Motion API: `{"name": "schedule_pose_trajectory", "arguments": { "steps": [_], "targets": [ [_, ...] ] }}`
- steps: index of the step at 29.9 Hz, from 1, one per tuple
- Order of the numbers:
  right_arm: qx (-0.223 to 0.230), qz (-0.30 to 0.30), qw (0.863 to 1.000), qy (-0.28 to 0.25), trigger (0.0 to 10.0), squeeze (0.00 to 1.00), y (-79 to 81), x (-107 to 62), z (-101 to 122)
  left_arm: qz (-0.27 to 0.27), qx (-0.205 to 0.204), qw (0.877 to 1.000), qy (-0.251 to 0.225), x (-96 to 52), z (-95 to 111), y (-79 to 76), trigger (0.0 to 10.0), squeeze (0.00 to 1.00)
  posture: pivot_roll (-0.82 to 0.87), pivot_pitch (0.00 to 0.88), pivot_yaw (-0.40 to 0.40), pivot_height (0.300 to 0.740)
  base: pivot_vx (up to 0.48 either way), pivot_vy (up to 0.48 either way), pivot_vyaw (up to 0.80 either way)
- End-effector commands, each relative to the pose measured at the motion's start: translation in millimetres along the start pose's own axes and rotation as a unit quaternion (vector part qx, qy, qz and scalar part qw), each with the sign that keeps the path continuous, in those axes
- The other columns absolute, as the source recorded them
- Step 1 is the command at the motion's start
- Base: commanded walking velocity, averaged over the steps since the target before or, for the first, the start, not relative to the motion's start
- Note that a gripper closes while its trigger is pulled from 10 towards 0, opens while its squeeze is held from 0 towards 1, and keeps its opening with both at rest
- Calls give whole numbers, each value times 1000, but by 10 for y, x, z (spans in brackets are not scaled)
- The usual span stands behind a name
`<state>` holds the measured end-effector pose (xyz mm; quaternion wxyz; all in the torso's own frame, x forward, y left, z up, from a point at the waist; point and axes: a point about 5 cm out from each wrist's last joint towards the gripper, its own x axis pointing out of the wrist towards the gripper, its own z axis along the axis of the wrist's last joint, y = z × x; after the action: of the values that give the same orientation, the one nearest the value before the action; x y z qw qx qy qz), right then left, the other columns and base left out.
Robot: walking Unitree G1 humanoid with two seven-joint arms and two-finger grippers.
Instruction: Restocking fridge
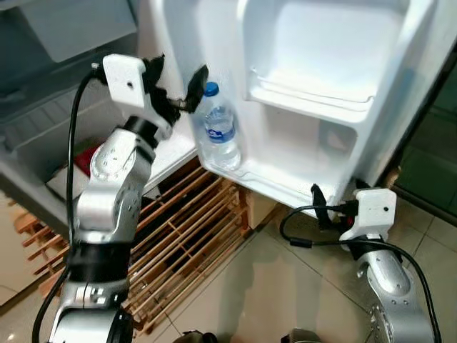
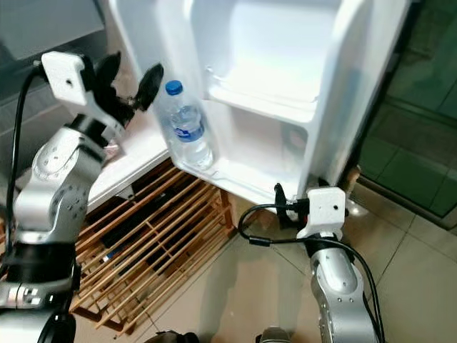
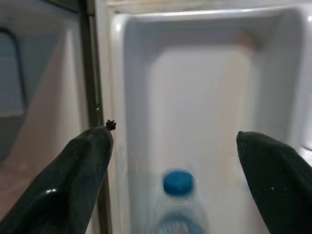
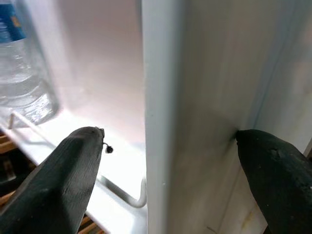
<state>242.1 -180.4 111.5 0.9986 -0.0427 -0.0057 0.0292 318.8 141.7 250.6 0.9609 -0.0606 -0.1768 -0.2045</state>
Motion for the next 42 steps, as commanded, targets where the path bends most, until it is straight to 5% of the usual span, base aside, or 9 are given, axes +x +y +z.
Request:
{"name": "schedule_pose_trajectory", "arguments": {
  "steps": [1, 4, 5, 9, 12, 15, 17, 35, 42],
  "targets": [
    [7, 16, 1000, -5, 10000, 0, 63, 7, 0, -11, -8, 1000, 3, -52, 29, -37, 10000, 1000, -166, 0, 102, 740, 0, 0, 0],
    [8, 18, 1000, -6, 10000, 0, 64, -4, -1, -16, -16, 1000, 16, -186, -21, -63, 10000, 1000, -165, 0, 99, 740, 0, 0, 0],
    [8, 18, 1000, -7, 10000, 0, 62, -13, 2, -1, -11, 999, 40, -300, -102, -37, 10000, 0, -168, 0, 99, 740, 0, 0, 0],
    [17, 10, 1000, -14, 10000, 0, 52, -64, 19, 45, -14, 994, 97, -583, -366, 55, 10000, 0, -173, 0, 97, 740, 0, 0, 0],
    [30, 9, 999, -21, 10000, 0, 70, -163, 12, 93, -1, 984, 153, -997, -671, 131, 10000, 0, -179, 0, 107, 740, 0, 0, 0],
    [34, 9, 999, -22, 10000, 0, 70, -197, 4, 111, 9, 978, 176, -1203, -754, 157, 10000, 0, -182, 0, 109, 740, 0, 0, 0],
    [43, -6, 999, -18, 10000, 0, 27, -196, -33, 144, 0, 969, 201, -1485, -830, 136, 10000, 0, -164, 0, 91, 740, 0, 0, 0],
    [32, 24, 999, -15, 10000, 0, 80, -32, -45, 138, 10, 976, 165, -1401, -793, 51, 10000, 0, -156, 0, 74, 740, 0, -293, 477],
    [27, 68, 997, 29, 10000, 0, 95, -207, -256, 132, 20, 977, 167, -1310, -830, 138, 10000, 0, -162, 0, 81, 740, 0, -172, 0]
  ]
}}
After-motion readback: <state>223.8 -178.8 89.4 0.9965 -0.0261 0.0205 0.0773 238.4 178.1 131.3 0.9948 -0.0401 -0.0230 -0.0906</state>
